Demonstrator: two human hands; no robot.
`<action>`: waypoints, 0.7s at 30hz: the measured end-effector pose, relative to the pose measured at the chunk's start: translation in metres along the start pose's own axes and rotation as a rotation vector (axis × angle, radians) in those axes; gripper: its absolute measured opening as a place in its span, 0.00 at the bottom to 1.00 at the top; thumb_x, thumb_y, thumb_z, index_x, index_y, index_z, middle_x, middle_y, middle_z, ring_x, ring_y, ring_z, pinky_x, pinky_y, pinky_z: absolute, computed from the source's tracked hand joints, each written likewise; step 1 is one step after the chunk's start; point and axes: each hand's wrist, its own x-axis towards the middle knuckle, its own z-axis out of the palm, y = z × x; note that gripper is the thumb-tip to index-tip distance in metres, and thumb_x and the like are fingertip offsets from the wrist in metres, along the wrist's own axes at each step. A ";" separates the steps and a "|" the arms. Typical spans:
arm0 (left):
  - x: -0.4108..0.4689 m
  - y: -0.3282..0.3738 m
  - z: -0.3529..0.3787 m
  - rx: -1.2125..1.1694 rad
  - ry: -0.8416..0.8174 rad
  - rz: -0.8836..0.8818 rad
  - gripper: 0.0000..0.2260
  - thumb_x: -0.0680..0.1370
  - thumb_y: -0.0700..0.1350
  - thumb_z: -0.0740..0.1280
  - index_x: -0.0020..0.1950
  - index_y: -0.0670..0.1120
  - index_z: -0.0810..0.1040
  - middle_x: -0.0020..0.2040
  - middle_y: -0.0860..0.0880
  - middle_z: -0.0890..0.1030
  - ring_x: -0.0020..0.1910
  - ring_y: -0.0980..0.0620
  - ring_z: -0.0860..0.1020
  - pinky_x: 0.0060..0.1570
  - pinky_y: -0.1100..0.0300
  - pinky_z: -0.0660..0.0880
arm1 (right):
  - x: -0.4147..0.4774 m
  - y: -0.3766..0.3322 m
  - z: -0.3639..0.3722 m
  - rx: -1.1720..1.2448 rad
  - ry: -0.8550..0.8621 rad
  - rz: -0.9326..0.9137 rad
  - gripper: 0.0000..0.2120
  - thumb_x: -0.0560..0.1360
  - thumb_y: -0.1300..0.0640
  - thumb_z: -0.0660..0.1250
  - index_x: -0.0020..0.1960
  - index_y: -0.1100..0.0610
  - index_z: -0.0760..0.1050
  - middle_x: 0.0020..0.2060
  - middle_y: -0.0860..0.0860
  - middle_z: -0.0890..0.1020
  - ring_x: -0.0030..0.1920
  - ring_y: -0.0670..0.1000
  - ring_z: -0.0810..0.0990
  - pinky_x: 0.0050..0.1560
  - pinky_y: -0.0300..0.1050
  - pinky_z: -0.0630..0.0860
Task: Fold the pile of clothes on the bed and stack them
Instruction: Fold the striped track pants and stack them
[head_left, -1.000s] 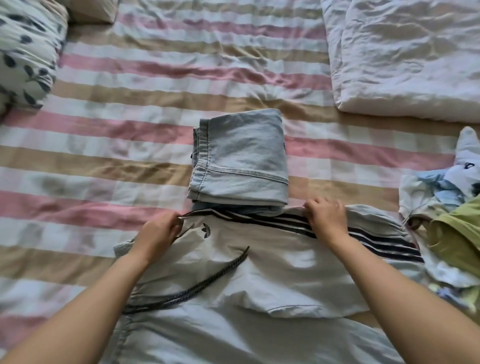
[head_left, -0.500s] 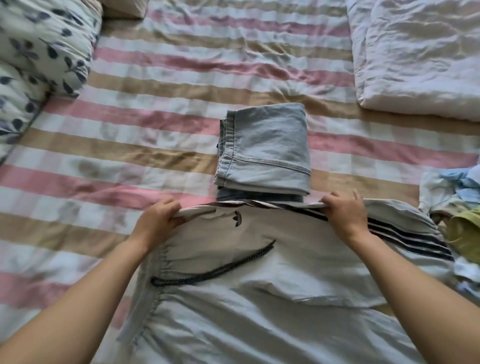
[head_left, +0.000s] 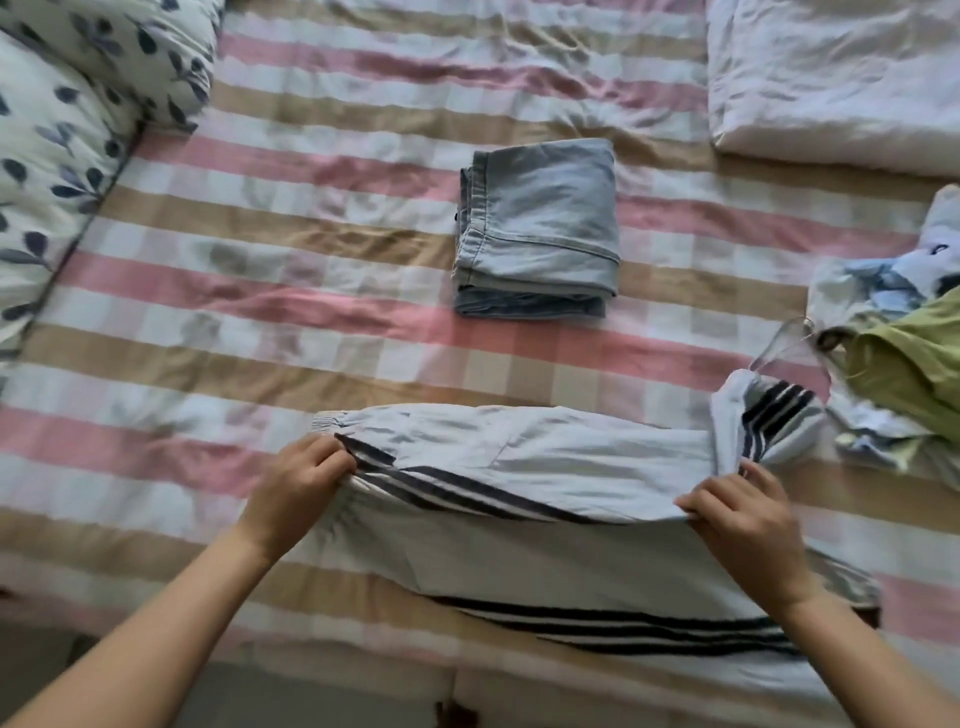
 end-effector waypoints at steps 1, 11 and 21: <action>-0.008 0.002 0.003 0.018 -0.028 0.010 0.10 0.73 0.39 0.60 0.34 0.41 0.77 0.35 0.44 0.77 0.37 0.48 0.69 0.34 0.55 0.69 | -0.012 -0.007 0.000 -0.009 -0.028 -0.015 0.15 0.74 0.56 0.62 0.30 0.57 0.77 0.28 0.51 0.77 0.28 0.55 0.78 0.48 0.52 0.70; -0.050 0.012 0.033 0.026 -0.196 -0.002 0.08 0.69 0.39 0.62 0.31 0.41 0.76 0.33 0.44 0.77 0.31 0.45 0.75 0.32 0.56 0.74 | -0.076 -0.042 0.028 -0.098 -0.207 -0.073 0.16 0.74 0.57 0.60 0.31 0.53 0.79 0.27 0.50 0.77 0.29 0.55 0.78 0.52 0.56 0.70; -0.073 0.016 0.047 0.231 -0.337 0.043 0.10 0.68 0.43 0.58 0.37 0.46 0.80 0.36 0.48 0.79 0.37 0.46 0.78 0.41 0.58 0.65 | -0.097 -0.050 0.037 -0.106 -0.307 -0.077 0.12 0.72 0.59 0.61 0.33 0.53 0.79 0.28 0.51 0.77 0.30 0.55 0.78 0.54 0.58 0.72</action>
